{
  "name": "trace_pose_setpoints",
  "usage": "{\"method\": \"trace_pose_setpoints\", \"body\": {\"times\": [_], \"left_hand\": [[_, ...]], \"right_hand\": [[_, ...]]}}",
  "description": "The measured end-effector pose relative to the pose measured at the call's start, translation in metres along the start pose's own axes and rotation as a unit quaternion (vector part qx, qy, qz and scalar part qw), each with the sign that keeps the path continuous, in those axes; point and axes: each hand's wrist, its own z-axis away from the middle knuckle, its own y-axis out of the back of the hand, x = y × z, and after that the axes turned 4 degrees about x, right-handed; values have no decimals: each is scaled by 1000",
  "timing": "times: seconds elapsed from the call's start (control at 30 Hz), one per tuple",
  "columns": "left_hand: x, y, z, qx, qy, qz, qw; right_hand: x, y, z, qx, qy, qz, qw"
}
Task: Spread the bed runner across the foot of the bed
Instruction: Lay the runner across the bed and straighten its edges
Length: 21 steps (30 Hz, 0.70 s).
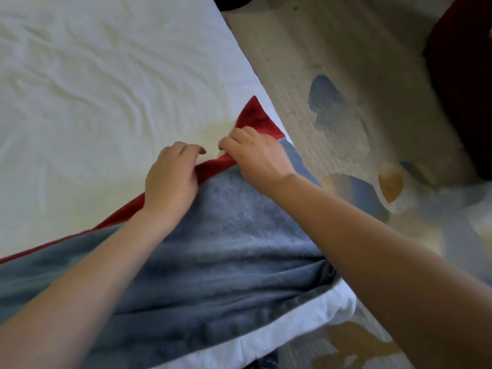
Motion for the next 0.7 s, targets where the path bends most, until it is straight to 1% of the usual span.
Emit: {"method": "trace_pose_setpoints", "body": {"times": [0.07,0.1,0.17,0.2,0.27,0.37,0.43,0.5,0.6,0.7], "left_hand": [[-22,-10,-12,-51,48,-3,998],[-28,-14,-14,-90,56,-4,994],[-33,-17,-15,-154,29,-8,988],[-34,-16,-15,-172,15,-6,985],[-34,-11,-18,-202,5,6,979],[-35,-4,-28,-238,4,21,971],[-37,-4,-38,-234,0,17,972],[-34,-2,-50,-209,4,3,978],[-29,6,-76,-128,13,-10,992],[-21,16,-103,-58,11,-14,998]], "right_hand": [[0,-9,-17,-65,-65,-9,996],[2,-12,-22,-96,-90,-20,991],[9,-19,-27,-160,-126,-41,978],[13,-22,-28,-185,-128,-40,974],[19,-25,-31,-214,-124,-19,969],[27,-21,-44,-223,-140,5,965],[32,-18,-54,-229,-140,17,963],[40,-15,-60,-214,-152,16,965],[64,-12,-68,-162,-195,22,967],[95,-10,-86,-81,-246,15,966]]}}
